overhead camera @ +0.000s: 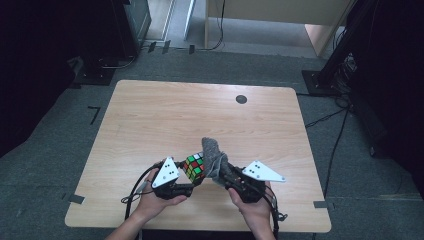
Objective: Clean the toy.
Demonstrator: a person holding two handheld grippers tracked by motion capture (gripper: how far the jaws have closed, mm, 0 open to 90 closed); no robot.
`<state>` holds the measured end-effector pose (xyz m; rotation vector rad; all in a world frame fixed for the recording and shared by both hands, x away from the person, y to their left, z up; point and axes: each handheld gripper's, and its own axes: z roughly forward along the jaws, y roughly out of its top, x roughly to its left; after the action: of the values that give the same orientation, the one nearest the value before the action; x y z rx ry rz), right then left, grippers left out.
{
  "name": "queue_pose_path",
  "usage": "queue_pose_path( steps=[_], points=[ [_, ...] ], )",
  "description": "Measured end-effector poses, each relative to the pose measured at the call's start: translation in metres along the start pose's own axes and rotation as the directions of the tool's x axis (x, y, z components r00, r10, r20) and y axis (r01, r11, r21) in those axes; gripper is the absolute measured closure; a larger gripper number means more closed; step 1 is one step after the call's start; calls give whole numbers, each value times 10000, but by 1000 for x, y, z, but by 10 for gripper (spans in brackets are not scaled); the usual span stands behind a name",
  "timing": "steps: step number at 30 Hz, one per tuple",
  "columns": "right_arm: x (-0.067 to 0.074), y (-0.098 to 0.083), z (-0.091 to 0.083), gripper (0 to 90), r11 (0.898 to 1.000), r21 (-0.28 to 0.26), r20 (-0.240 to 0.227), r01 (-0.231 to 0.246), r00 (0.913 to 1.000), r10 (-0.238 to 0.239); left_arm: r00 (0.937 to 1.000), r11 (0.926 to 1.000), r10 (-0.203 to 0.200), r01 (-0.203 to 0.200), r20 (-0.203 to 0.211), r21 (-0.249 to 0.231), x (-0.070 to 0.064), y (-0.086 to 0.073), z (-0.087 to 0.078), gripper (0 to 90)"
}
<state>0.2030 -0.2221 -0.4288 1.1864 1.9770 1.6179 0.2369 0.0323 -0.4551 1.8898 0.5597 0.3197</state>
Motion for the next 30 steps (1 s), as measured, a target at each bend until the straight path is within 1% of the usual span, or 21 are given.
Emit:
queue_pose_path(
  steps=[1,3,4,5,6,7,8,10,11,12,13,14,15,16,18,19,20,21,23,26,30],
  points=[
    [3,-3,2,692,9999,-109,373,24,9993,-20,10000,10000,19,-18,98,-50,0,0,-1,344],
    [0,-3,2,693,9997,-24,483,-256,9985,257,9997,9998,102,-97,229,-198,3,-1,-3,344],
    [-4,-2,1,693,9994,22,649,-337,9973,335,9998,9997,43,-39,173,-248,4,0,-4,344],
    [-7,-2,-1,693,9992,-40,924,-399,9949,401,10000,9998,42,-44,-79,-172,5,0,-4,344],
    [-11,-2,-4,692,9978,-218,992,-625,9930,643,9993,9999,125,-125,-366,1,5,1,-3,344],
    [-11,-2,-4,692,9978,-218,992,-625,9930,643,9993,9999,125,-125,-366,1,5,1,-3,344],
    [-14,1,-9,691,9948,-576,811,-838,9928,883,9984,9992,355,-346,-436,221,6,-2,-2,344],
    [-8,5,-11,688,9971,-627,709,-432,9963,476,9958,9961,837,-826,-380,300,1,-4,0,344],
    [-5,6,-10,687,9982,-555,681,-239,9973,276,9910,9913,1291,-1280,-344,321,-3,-4,1,344],
    [-1,8,-9,687,9990,-434,862,44,9963,-6,9851,9854,1695,-1688,-292,235,-8,-4,1,343],
    [1,8,-9,687,9991,-358,1175,210,9929,-167,9818,9820,1891,-1890,-167,61,-13,-3,0,343],
    [-1,7,-8,688,9994,-339,1376,27,9905,20,9818,9817,1900,-1901,-28,-68,-15,-2,0,344],
    [-4,5,-7,688,9992,-314,1437,-251,9892,294,9820,9818,1890,-1889,24,-184,-16,-2,-1,343],
    [-9,2,-5,689,9984,-200,1399,-533,9886,556,9825,9823,1862,-1861,30,-195,-16,-1,-1,344],
    [-14,-3,-3,692,9964,-37,901,-850,9923,849,9837,9837,1799,-1800,-24,-56,-13,-2,-1,344],
    [-15,-5,-2,698,9955,-8,234,-951,9952,951,9845,9845,1753,-1754,-104,-22,-12,-2,0,343],
    [-14,-5,0,705,9957,11,-208,-927,9955,927,9861,9861,1661,-1662,-97,-15,-10,-2,-1,343],
    [-12,-4,1,706,9964,61,-231,-845,9961,846,9881,9882,1533,-1533,-96,10,-9,-2,-1,343],
    [-12,-4,4,706,9967,225,-245,-777,9966,782,9873,9875,1575,-1573,-195,103,-8,-3,0,343],
    [-19,-5,4,704,9919,431,-710,-1198,9899,1227,9867,9869,1614,-1613,-196,71,-9,-3,0,343],
    [-19,-3,1,704,9918,209,-588,-1260,9902,1270,9903,9903,1387,-1387,13,-62,-8,-1,-1,343]
  ],
)
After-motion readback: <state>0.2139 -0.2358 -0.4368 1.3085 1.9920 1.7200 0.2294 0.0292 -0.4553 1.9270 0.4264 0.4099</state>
